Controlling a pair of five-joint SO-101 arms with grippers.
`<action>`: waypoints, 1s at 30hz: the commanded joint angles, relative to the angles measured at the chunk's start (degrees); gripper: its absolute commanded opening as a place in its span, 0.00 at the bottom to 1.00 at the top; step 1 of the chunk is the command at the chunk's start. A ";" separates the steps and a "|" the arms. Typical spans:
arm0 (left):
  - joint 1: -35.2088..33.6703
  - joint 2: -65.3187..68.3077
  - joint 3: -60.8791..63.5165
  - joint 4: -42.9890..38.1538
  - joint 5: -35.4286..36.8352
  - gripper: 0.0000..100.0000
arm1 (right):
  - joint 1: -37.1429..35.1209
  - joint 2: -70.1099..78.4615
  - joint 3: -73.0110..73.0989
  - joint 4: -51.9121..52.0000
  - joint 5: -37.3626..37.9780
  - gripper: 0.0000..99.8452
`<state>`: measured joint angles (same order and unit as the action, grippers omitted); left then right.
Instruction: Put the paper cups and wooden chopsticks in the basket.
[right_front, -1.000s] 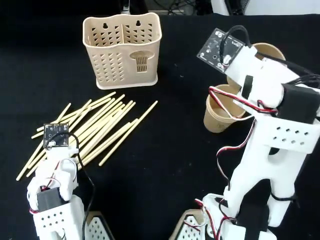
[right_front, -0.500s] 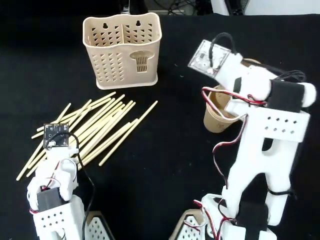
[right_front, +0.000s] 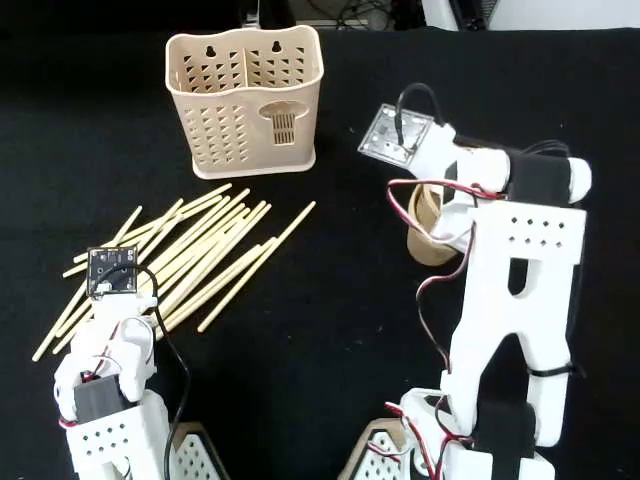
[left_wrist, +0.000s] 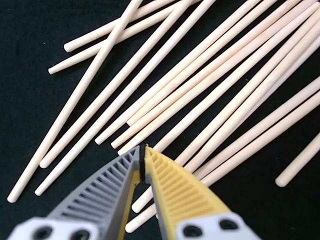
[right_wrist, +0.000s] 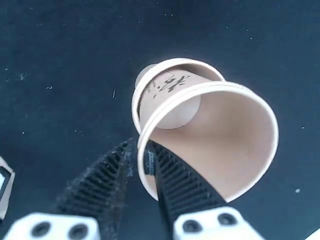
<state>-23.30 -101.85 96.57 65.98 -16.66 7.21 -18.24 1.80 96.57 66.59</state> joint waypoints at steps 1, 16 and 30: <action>-0.48 -0.44 0.75 0.09 -0.44 0.04 | -0.53 -0.22 2.59 -3.87 0.18 0.02; -0.48 -0.44 0.75 0.09 -0.44 0.04 | -0.88 -4.97 -0.75 -0.35 -4.31 0.24; -0.48 -0.44 0.75 0.09 -0.44 0.04 | -2.64 -5.93 13.32 -18.11 -10.81 0.23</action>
<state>-23.30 -101.85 96.57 65.98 -16.66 5.45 -22.55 14.99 83.47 60.35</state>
